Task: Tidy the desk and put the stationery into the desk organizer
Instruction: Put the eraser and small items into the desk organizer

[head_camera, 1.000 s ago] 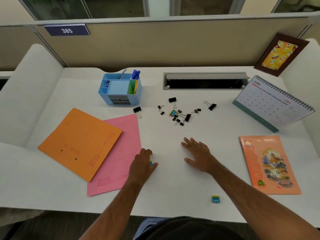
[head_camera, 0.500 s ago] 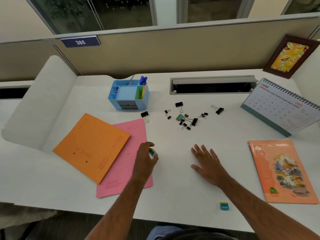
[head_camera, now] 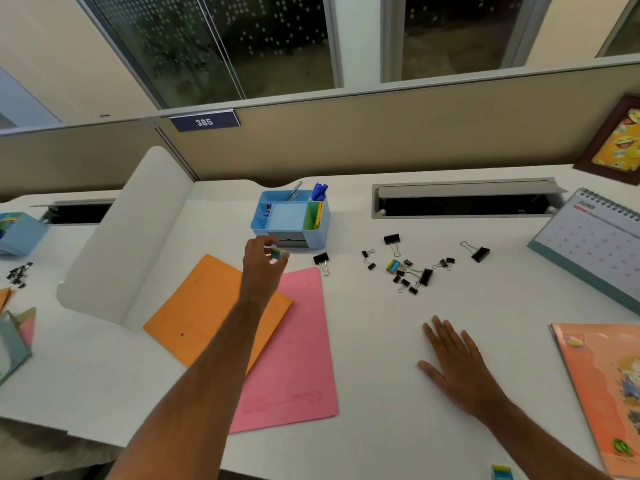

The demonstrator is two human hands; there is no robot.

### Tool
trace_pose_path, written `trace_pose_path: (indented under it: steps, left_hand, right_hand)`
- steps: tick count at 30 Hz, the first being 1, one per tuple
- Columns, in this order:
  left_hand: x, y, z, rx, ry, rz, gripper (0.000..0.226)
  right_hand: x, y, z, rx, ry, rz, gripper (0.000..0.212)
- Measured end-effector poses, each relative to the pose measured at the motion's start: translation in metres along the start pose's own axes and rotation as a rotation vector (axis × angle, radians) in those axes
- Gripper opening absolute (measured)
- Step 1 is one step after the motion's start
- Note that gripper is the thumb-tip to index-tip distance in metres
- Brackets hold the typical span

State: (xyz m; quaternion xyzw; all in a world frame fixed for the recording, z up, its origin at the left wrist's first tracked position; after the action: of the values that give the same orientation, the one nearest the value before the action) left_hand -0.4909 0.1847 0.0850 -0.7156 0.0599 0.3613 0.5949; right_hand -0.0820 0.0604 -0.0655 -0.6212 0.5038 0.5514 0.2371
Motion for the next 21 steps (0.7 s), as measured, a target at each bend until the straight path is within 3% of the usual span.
trace_pose_path:
  steps: [21]
  left_hand:
    - [0.003, 0.017, 0.148, -0.115, -0.012, 0.249, 0.042]
  right_hand:
    - [-0.040, 0.045, 0.111, -0.144, -0.095, 0.131, 0.075]
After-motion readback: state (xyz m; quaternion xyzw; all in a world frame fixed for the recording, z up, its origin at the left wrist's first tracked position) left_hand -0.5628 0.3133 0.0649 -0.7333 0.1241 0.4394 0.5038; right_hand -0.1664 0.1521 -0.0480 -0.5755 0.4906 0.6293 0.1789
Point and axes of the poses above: each hand's wrist, its own z-axis towards the middle knuckle, its own x-axis out of the palm, y = z × x, the point moved 3 cm from there along z, towards the middle knuckle, and after that the axes turned 9 degrees about -x, right-handed, at the moved point
